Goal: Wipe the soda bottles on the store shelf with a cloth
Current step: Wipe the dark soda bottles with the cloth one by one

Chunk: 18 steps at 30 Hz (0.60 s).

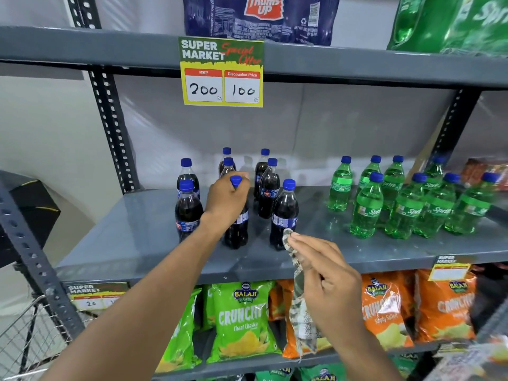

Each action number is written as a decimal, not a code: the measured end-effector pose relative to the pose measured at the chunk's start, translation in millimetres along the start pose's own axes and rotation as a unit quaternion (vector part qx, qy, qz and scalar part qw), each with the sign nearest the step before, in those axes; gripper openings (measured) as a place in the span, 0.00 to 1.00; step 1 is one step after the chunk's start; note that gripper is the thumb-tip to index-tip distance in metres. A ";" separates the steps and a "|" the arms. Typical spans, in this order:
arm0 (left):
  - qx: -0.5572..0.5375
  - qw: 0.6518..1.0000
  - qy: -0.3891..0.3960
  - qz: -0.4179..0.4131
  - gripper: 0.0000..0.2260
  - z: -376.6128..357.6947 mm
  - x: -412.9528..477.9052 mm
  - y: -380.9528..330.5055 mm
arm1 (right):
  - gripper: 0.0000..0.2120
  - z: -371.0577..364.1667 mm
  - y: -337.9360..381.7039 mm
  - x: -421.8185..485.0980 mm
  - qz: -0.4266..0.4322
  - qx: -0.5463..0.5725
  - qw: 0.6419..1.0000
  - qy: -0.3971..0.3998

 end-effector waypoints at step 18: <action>0.122 0.953 -0.095 -0.259 0.20 0.5 -22.6 -56.8 | 0.24 33.4 -26.4 4.3 -0.018 -0.018 1.000 -0.011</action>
Point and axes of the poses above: each hand's wrist, its own x-axis towards the middle knuckle, its own z-axis out of the back of the hand, y = z × x, the point moved 5 cm from there along x, towards the middle knuckle, and after that the axes turned 14 degrees about -z, right-handed, at the moved point
